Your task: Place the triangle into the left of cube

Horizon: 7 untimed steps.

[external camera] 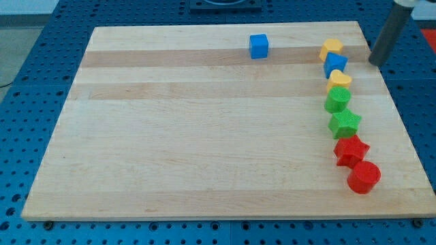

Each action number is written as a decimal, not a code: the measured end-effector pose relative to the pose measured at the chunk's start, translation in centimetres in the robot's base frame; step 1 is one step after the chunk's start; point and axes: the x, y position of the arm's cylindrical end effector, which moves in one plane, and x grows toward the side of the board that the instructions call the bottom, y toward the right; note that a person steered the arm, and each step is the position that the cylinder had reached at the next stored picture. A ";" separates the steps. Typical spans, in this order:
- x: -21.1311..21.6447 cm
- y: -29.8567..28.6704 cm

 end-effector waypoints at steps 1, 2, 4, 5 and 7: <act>2.0 -2.8; 0.4 -5.0; -0.9 -9.3; 0.1 -11.2; 0.1 -16.4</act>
